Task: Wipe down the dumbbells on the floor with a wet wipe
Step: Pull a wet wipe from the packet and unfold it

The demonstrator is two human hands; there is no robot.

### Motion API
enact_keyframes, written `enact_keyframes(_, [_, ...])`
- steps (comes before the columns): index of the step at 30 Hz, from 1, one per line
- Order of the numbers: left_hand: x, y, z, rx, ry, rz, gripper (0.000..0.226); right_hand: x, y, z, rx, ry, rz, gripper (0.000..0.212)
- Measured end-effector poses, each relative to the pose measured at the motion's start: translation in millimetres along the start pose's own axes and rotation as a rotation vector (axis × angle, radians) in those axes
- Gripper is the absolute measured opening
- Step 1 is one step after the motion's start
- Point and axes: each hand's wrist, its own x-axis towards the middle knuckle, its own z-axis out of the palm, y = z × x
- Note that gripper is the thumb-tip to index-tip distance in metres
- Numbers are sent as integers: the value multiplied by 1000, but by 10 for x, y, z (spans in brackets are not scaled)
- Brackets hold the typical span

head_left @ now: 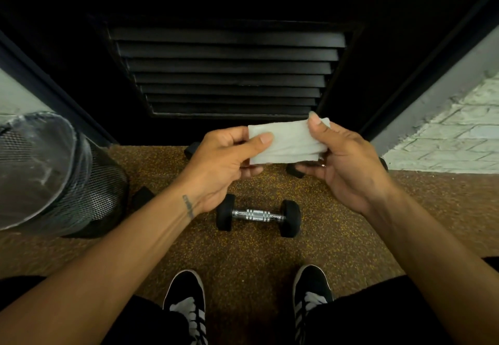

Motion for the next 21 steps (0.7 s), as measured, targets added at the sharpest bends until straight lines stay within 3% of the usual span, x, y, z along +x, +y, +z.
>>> enact_keyframes(3, [-58, -3, -15, -23, -31, 1, 38, -6, 10, 50, 39, -2, 3, 24])
enact_keyframes(6, [-73, 35, -100, -120, -124, 10, 54, 4, -13, 72, 99, 12, 40, 31])
enact_keyframes(10, [-85, 44, -214, -40, -164, 70, 62, 34, 51, 65, 90, 36, 97, 27])
enact_keyframes(15, [-75, 24, -252, -101, -44, 18, 45, 64, 175, 117, -395, 32, -34, 33])
enact_keyframes(18, [-69, 15, -254, -80, -54, 11, 42, 64, 279, 156, -853, 42, -300, 56])
enact_keyframes(21, [-76, 13, -232, -60, -76, 38, 43, 38, 309, 256, -974, -12, -546, 54])
